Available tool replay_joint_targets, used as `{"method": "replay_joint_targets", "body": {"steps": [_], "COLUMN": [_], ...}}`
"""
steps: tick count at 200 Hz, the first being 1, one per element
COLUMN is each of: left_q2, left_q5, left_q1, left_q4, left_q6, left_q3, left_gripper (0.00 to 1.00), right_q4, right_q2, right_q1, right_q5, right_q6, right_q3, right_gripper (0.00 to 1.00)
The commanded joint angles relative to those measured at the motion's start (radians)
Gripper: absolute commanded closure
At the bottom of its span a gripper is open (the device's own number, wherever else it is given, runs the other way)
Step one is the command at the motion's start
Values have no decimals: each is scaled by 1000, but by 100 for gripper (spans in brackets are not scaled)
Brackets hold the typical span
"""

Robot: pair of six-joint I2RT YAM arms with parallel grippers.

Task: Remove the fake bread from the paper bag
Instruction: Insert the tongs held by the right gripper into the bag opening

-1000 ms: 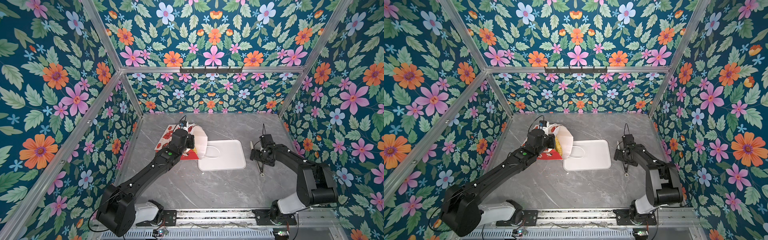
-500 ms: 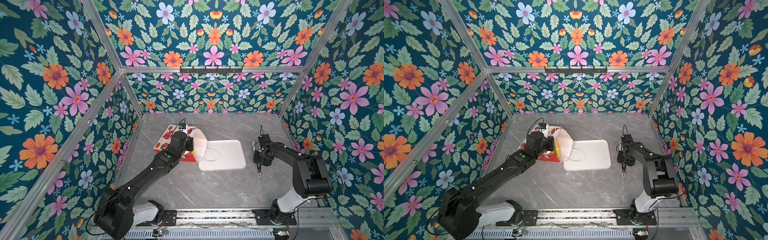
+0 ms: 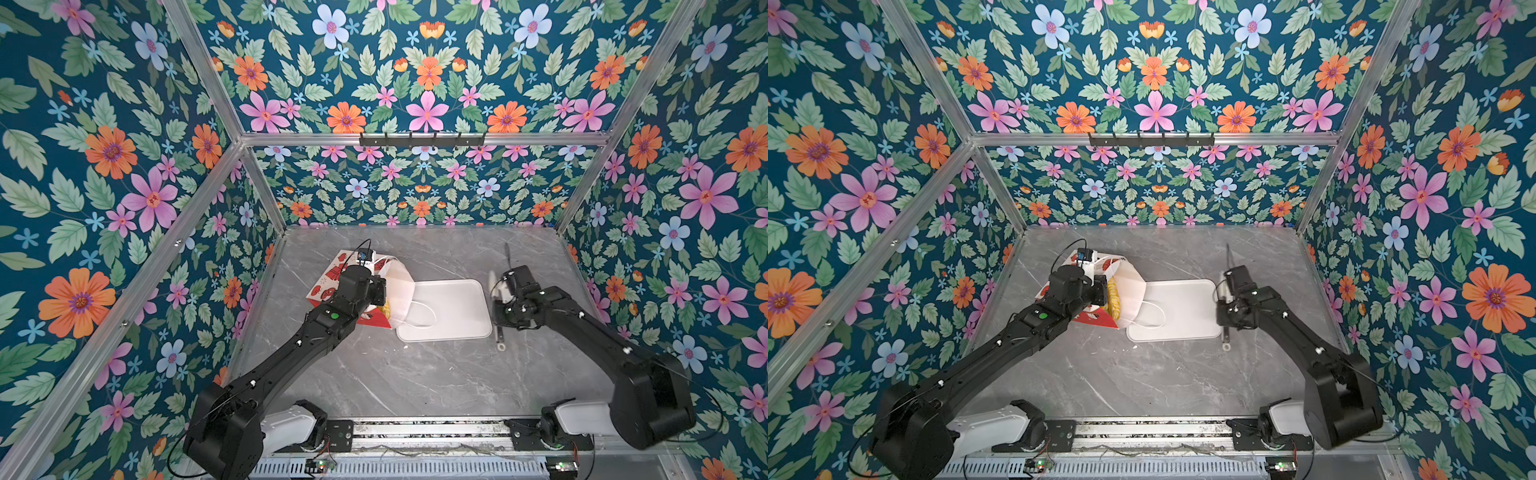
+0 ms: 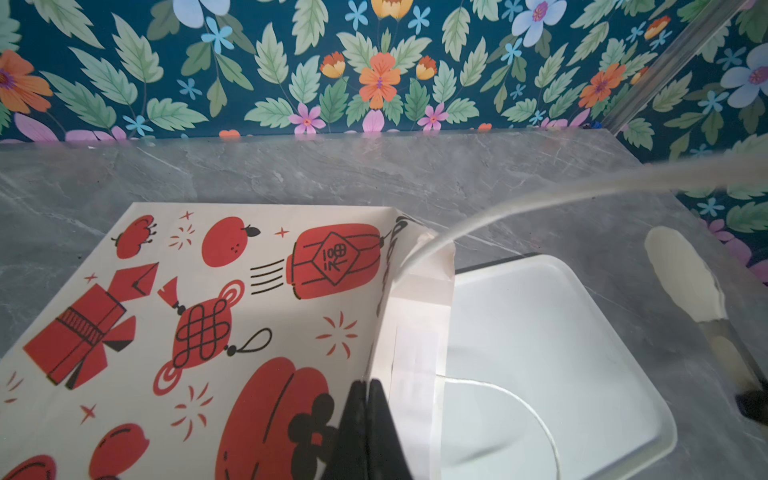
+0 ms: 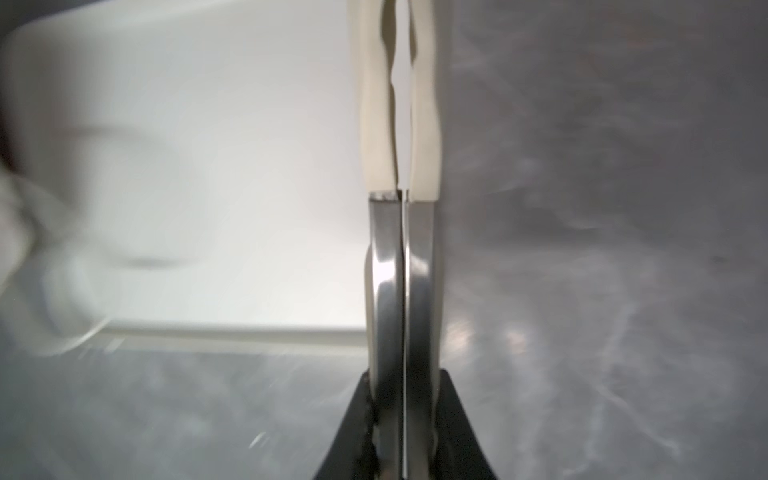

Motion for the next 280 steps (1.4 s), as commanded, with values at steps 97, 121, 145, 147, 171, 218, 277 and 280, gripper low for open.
{"method": "replay_joint_targets", "body": {"steps": [97, 121, 145, 147, 171, 218, 277, 280], "left_q2": [-105, -112, -113, -113, -116, -134, -143, -143], "left_q5": [79, 72, 76, 76, 76, 65, 49, 49], "left_q1": [-9, -10, -12, -13, -15, -17, -17, -17], "left_q4": [-24, -24, -22, -21, -22, -17, -22, -20], "left_q6": [32, 40, 43, 43, 45, 44, 46, 47], "left_q3": [-78, -79, -81, -81, -86, -101, -108, -106], "left_gripper": [100, 100, 100, 100, 100, 100, 100, 100], "right_q4": [-39, -2, 21, 23, 32, 66, 119, 123], "right_q2": [225, 262, 291, 294, 311, 281, 161, 160], "right_q1": [465, 465, 463, 463, 462, 437, 401, 398], "right_q5": [-168, -173, -166, -163, -154, -97, -118, -119], "right_q6": [-59, -58, -54, -55, -54, -15, 55, 57], "right_q3": [177, 201, 218, 220, 232, 220, 164, 162], "right_gripper": [80, 75, 66, 66, 62, 61, 60, 59]}}
